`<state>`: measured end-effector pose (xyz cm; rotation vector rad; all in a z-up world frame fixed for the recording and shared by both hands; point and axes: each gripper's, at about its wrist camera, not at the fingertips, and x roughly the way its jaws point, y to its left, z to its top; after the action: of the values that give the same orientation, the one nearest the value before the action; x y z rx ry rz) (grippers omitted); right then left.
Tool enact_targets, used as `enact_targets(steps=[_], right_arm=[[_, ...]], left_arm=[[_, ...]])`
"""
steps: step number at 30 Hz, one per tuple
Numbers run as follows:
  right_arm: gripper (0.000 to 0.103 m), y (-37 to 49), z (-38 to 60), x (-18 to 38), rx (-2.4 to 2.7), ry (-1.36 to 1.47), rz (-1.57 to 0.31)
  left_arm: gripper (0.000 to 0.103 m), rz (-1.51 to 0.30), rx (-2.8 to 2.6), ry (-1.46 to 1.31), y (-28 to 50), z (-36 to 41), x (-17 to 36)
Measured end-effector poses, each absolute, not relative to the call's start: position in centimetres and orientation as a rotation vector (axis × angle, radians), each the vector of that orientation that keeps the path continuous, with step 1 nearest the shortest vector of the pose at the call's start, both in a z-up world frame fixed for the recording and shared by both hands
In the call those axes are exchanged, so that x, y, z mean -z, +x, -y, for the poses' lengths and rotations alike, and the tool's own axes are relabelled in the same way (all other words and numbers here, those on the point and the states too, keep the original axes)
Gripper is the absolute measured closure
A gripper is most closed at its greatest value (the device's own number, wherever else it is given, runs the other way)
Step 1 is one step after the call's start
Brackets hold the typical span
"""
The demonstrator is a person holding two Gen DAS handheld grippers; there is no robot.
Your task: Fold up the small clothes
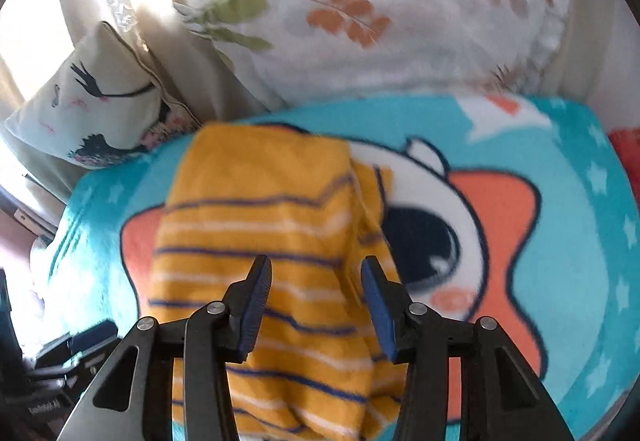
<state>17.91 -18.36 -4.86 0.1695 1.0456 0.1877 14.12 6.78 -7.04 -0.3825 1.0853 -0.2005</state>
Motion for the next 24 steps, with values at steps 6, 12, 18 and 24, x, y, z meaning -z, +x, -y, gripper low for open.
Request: enact_targets(steps=[6,12,18,24], right_arm=[[0.053,22.9,16.9,9.5,-0.153,0.140,-1.140],[0.052,23.5,16.9,7.1,-0.150,0.171,-1.117],[0.052,23.2,13.0,7.2,-0.227,0.093,-1.120],[0.048,23.9,10.3,7.9,-0.201,0.022,-1.136]], left_arm=[[0.037,-1.086,0.134,-0.403,12.8,-9.0,7.4],[0.037,-1.098,0.057,-0.448,11.0,-12.4,8.3],[0.037,-1.095,0.034,-0.468,10.7,-13.2,8.6],[0.036,-1.078,0.042,-0.420,10.2,-12.5,7.8]])
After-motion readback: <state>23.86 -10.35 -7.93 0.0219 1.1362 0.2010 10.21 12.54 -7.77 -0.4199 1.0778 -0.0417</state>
